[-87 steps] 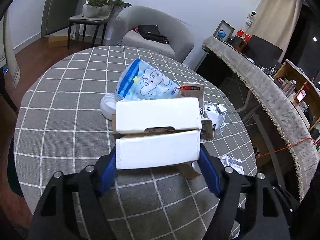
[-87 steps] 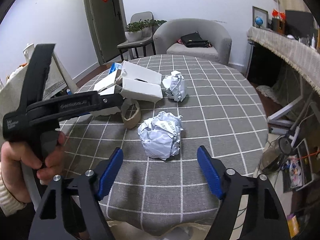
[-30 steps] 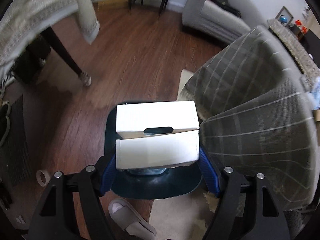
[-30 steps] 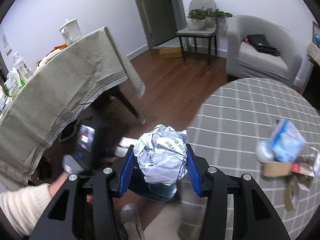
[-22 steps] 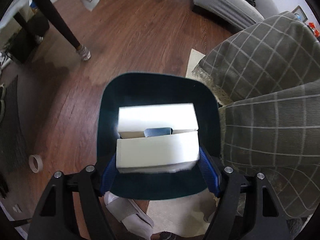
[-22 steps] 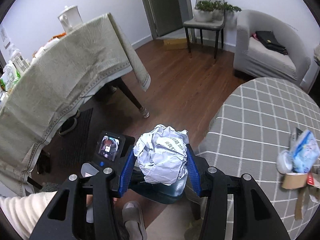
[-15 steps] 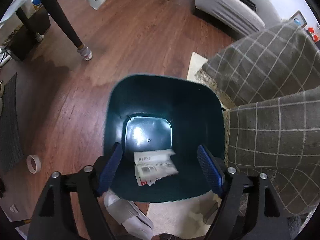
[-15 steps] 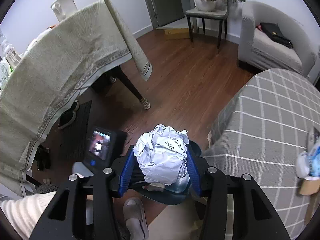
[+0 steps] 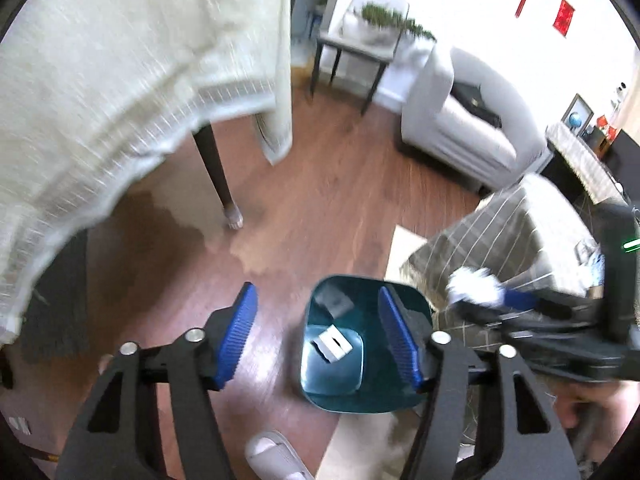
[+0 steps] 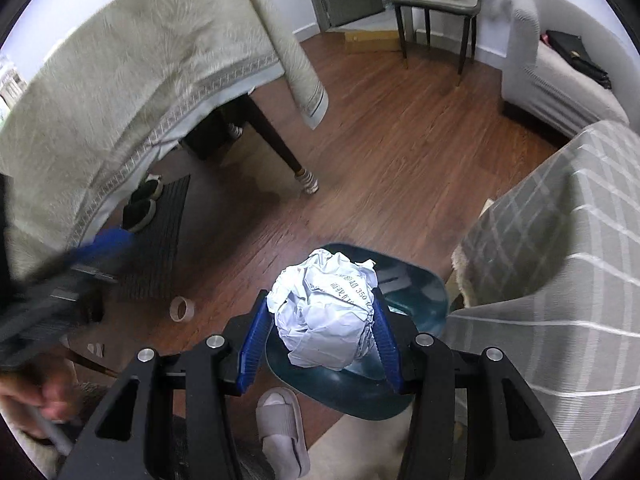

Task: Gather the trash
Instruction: 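Lower the foil ball into the teal bin and open the right gripper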

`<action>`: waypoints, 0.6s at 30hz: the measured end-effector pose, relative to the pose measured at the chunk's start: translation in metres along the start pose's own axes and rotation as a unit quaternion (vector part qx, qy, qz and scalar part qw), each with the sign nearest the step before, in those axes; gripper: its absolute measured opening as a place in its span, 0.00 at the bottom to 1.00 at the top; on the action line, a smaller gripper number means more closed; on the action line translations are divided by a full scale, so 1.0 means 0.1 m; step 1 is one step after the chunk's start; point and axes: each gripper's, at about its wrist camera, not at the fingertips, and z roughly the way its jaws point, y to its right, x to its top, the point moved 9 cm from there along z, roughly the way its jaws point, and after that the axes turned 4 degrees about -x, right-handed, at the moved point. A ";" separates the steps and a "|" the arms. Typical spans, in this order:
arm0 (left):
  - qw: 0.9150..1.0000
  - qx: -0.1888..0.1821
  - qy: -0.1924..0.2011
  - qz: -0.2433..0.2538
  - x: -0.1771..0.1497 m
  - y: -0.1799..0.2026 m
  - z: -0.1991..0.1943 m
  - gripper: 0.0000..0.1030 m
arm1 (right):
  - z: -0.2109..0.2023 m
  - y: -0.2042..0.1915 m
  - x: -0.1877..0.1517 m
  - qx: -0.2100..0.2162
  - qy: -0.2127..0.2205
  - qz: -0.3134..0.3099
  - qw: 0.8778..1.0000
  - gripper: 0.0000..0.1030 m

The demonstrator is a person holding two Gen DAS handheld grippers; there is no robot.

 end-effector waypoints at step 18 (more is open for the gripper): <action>0.998 0.008 0.046 -0.045 -0.18 -0.30 -1.17 0.53 | 1.63 0.19 -0.80 -0.041 -0.149 0.033 0.987 0.53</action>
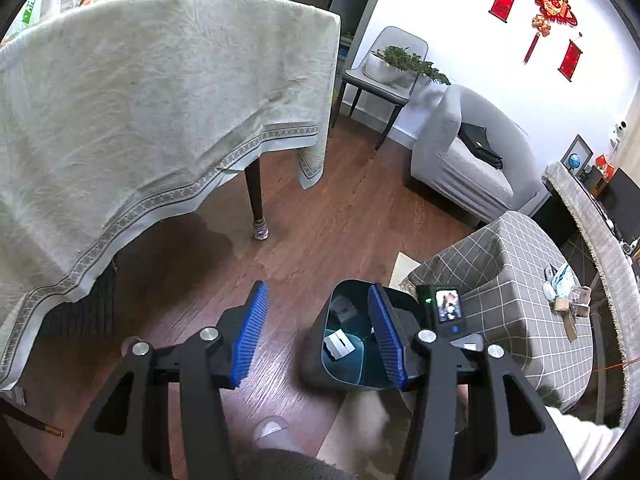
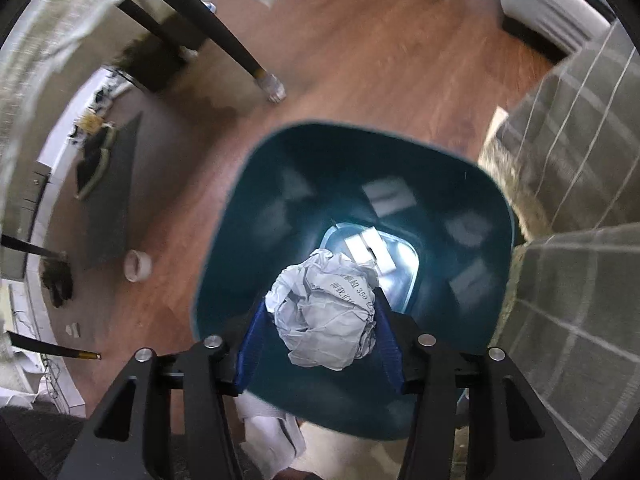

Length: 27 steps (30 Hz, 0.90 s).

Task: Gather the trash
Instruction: 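Lower the foil ball into the teal bin and open the right gripper, then move both grippers back over the table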

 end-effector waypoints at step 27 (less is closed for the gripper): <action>0.995 -0.030 0.052 0.075 0.21 1.05 -0.66 0.88 | -2.85 0.31 -0.21 -0.002 0.264 -0.024 0.964 0.70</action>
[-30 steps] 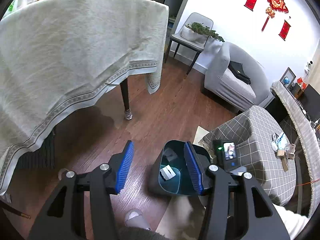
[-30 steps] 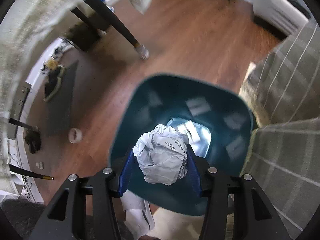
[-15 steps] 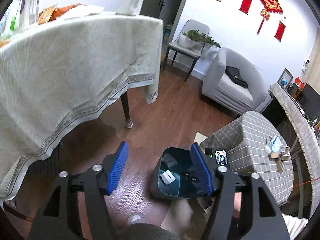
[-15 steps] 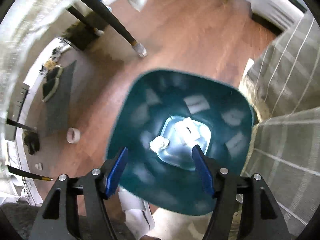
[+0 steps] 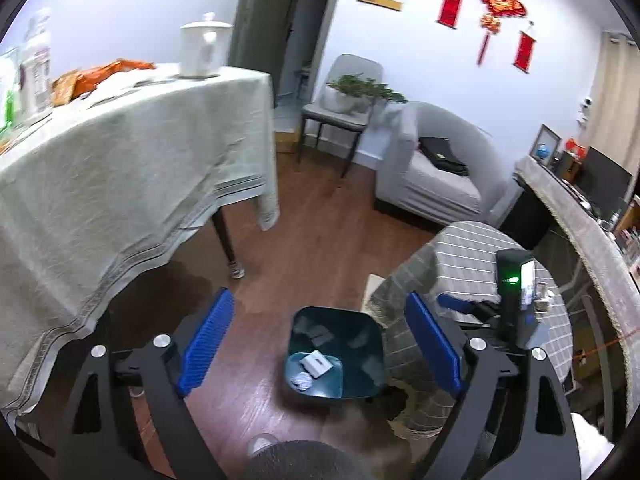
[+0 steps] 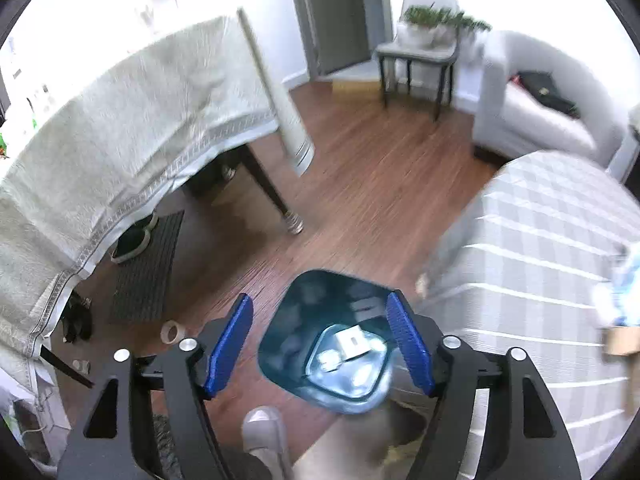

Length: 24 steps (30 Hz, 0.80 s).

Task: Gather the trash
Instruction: 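Move both grippers back over the table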

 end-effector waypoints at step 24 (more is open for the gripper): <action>0.980 -0.153 -0.083 0.094 -0.58 2.29 1.10 0.91 | -1.36 2.64 -0.86 -0.162 0.034 0.116 0.979 0.74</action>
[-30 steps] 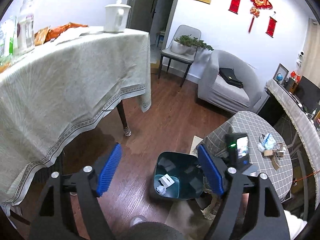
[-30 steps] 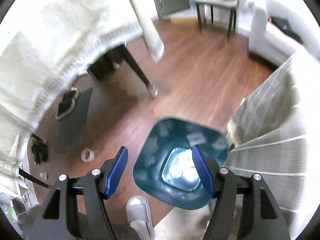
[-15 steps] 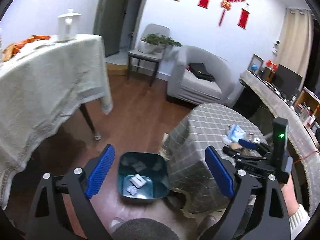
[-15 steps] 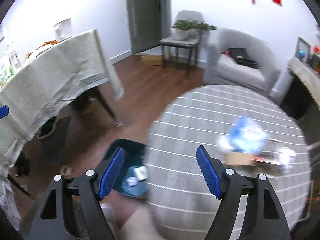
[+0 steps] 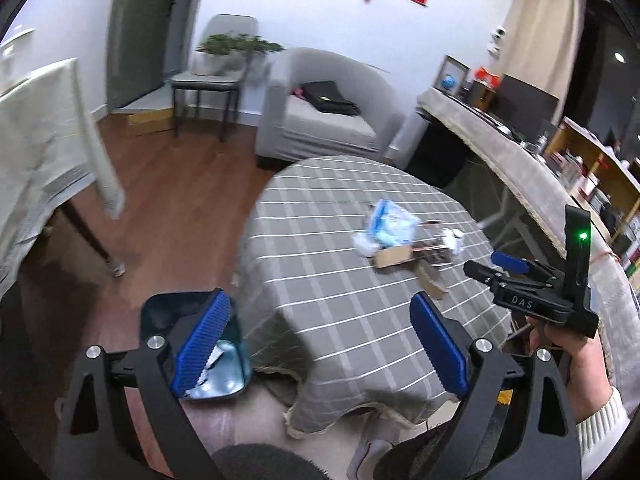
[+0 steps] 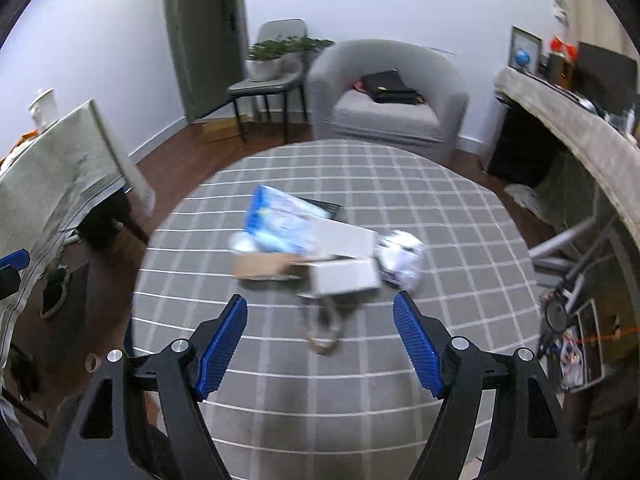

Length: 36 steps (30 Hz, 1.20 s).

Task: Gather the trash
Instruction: 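Move both grippers back over the table, then grasp the white receipt and red SanDisk packaging with the left gripper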

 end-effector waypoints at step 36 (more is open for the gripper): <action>0.983 -0.142 -0.115 0.012 0.33 1.39 2.27 0.32 | 0.48 1.12 -0.01 0.089 -0.011 0.080 0.993 0.74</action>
